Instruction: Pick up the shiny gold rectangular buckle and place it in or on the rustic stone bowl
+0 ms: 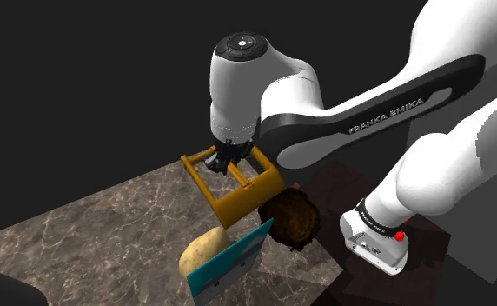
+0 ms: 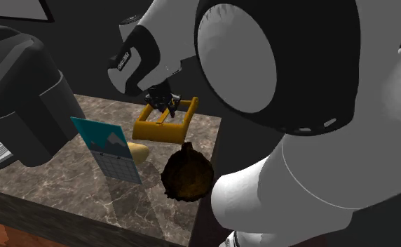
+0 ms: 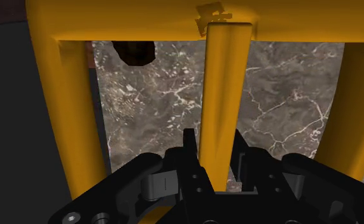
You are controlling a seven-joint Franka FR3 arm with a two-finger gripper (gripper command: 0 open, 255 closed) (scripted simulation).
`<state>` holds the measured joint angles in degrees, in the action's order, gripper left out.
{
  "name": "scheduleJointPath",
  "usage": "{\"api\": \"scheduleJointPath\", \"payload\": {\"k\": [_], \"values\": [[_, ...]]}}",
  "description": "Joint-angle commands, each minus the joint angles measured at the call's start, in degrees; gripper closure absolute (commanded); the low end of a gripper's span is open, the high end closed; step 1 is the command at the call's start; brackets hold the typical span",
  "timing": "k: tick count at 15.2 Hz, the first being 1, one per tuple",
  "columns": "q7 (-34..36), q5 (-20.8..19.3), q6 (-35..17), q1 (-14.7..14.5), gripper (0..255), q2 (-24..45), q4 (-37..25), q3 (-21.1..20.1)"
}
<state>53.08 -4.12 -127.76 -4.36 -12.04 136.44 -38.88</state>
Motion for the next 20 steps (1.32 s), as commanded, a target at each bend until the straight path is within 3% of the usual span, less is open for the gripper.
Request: {"api": "scheduleJointPath", "payload": {"k": [1, 6, 12, 20], "values": [[-2.6, 4.06, -0.08, -1.7, 255, -5.56, 4.51, 1.28], [-7.45, 11.23, 1.55, -7.78, 255, -18.83, 15.39, 5.51], [-10.26, 16.18, 8.11, -16.23, 255, -36.57, 27.28, 10.2], [-9.03, 17.56, -0.12, -16.25, 255, -32.17, 31.28, 7.52]]}}
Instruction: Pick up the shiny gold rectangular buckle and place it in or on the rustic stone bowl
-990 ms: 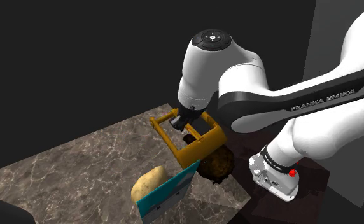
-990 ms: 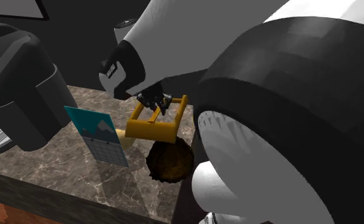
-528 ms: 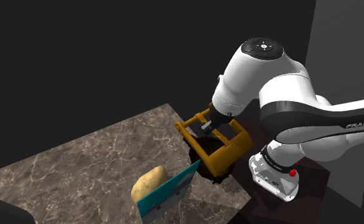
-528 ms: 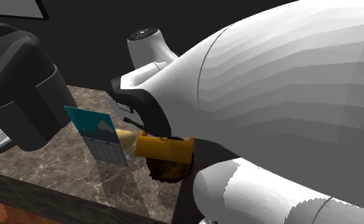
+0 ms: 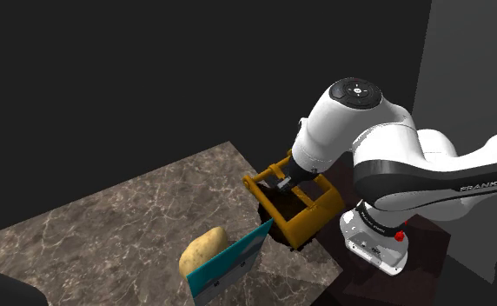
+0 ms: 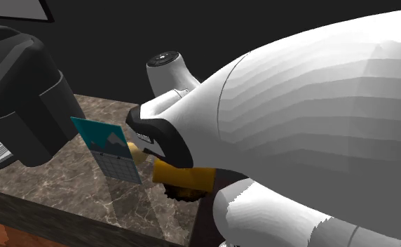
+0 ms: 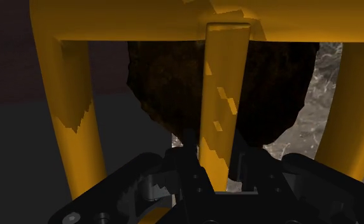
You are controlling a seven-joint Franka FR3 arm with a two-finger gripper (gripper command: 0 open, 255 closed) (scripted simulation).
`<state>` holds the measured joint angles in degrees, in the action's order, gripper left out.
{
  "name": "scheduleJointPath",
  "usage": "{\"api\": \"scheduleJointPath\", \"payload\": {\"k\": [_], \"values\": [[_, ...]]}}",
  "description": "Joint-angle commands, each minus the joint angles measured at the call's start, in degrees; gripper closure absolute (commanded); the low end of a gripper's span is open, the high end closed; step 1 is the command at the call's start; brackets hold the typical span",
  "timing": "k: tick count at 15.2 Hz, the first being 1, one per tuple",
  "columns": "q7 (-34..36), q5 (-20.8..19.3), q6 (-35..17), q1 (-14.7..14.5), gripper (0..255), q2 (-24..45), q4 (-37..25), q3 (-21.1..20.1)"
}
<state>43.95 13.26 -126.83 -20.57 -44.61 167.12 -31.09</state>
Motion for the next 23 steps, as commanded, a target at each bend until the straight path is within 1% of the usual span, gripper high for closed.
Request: {"api": "scheduleJointPath", "payload": {"k": [1, 6, 13, 14, 19, 22, 23], "values": [[0.26, 0.34, -2.16, 0.02, 255, 1.09, 1.04, -0.64], [1.11, 0.88, -7.34, 0.51, 255, 4.59, 2.79, -2.44], [1.11, 0.88, -7.34, 0.51, 255, 4.59, 2.79, -2.44], [1.11, 0.88, -7.34, 0.51, 0, 4.6, 2.79, -2.45], [1.1, 0.87, -7.32, 0.51, 0, 4.58, 2.78, -2.44], [0.71, 0.4, 1.42, -0.89, 0, -1.01, -0.4, -0.21], [0.66, 0.18, 3.54, -1.1, 0, -2.17, -1.38, 0.3]]}}
